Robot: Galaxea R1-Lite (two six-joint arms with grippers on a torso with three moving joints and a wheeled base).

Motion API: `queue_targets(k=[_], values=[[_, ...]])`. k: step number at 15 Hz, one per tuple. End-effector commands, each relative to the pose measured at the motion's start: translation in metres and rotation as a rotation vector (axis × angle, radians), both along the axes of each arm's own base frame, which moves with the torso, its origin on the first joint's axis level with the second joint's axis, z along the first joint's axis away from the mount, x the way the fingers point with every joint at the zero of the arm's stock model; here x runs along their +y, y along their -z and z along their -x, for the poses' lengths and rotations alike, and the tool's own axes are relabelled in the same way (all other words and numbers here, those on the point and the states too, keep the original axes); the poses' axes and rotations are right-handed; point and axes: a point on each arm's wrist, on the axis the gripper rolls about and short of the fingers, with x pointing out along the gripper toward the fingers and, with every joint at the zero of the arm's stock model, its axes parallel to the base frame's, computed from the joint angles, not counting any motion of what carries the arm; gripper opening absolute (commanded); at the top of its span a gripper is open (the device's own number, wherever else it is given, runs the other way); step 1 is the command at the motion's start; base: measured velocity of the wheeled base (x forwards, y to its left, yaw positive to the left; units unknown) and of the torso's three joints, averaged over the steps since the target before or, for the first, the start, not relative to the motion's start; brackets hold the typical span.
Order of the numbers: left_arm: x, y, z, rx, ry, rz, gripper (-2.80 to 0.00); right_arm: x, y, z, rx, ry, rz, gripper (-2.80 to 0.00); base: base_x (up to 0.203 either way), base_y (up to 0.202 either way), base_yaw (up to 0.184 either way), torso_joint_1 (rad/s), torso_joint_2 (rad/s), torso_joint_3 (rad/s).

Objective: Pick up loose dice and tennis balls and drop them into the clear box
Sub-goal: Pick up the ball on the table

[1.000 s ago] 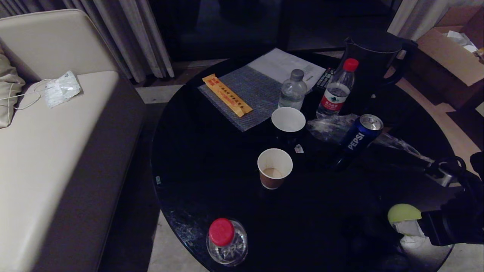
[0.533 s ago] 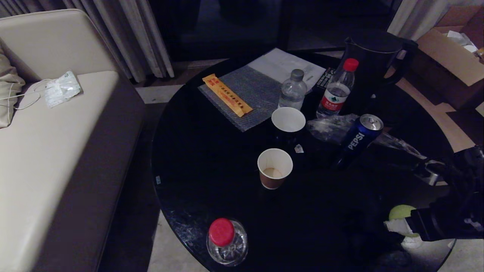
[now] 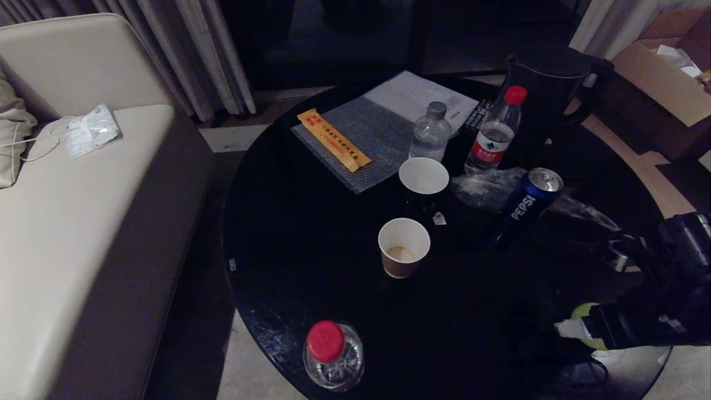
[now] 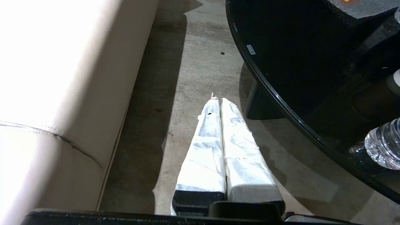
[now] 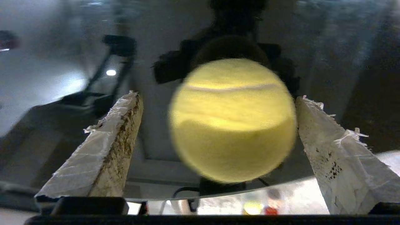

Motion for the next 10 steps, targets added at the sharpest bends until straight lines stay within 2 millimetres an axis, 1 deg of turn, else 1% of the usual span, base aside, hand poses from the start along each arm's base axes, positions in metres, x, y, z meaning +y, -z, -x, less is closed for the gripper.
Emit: queue_targets(k=[1, 7, 9, 10], values=[[0.0, 0.0, 0.0, 0.002, -0.001, 0.002, -2.8, 0.0, 0.004, -0.004, 0.011, 0.005, 0.008, -2.8, 0.0, 0.0, 0.0, 0.0, 0.0, 0.0], [0.0, 0.0, 0.0, 0.002, -0.001, 0.002, -2.8, 0.004, 0.006, -0.005, 0.003, 0.012, 0.055, -2.8, 0.0, 0.0, 0.0, 0.0, 0.0, 0.0], [0.0, 0.0, 0.0, 0.002, -0.001, 0.002, -2.8, 0.004, 0.001, -0.001, -0.022, 0.011, 0.055, -2.8, 0.0, 0.0, 0.0, 0.0, 0.0, 0.0], [0.0, 0.0, 0.0, 0.002, -0.001, 0.002, -2.8, 0.003, -0.005, 0.006, -0.052, 0.011, 0.053, -2.8, 0.0, 0.0, 0.0, 0.0, 0.0, 0.0]])
